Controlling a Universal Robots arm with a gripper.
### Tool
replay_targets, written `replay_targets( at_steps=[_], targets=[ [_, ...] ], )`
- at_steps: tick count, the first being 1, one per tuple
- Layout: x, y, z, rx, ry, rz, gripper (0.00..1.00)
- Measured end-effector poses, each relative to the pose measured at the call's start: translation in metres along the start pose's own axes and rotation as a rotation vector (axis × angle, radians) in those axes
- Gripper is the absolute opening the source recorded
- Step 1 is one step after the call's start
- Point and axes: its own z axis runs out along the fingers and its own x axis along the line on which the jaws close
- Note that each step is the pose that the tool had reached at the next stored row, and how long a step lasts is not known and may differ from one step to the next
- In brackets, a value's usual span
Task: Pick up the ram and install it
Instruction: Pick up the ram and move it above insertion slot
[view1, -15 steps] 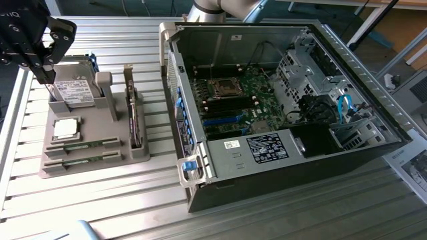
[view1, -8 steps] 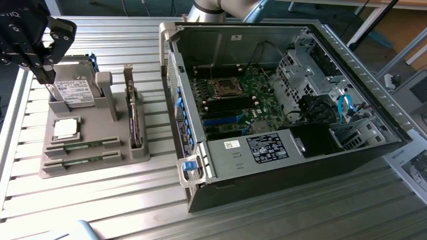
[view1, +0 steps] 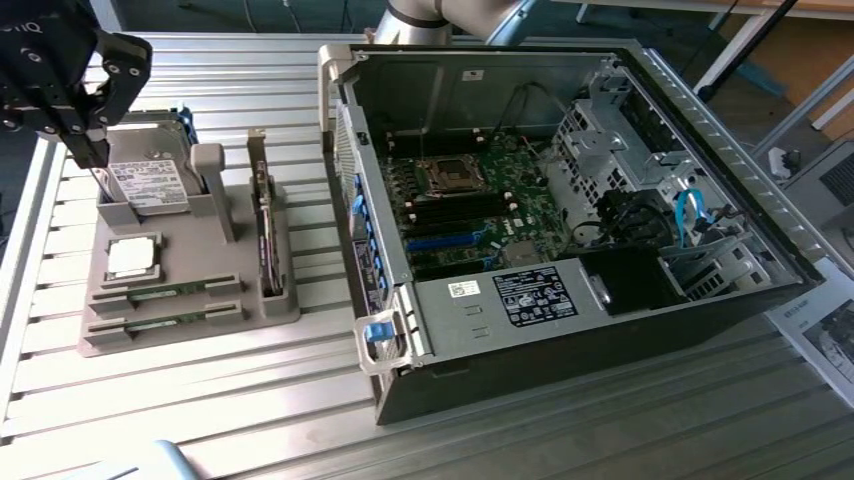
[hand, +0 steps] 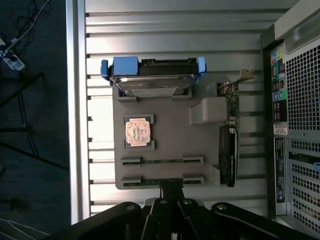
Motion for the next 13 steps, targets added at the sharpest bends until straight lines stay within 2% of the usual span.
replay_targets(
  at_steps=[5,6,13],
  targets=[
    [0.0001,0.0,0.0,-0.0018,0.0031,-0.07,0.11],
    [0.0001,0.0,0.0,-0.0025,0.0044,-0.099,0.11],
    [0.0,0.0,0.0,-0.0057,0.0099,-0.222,0.11]
  ],
)
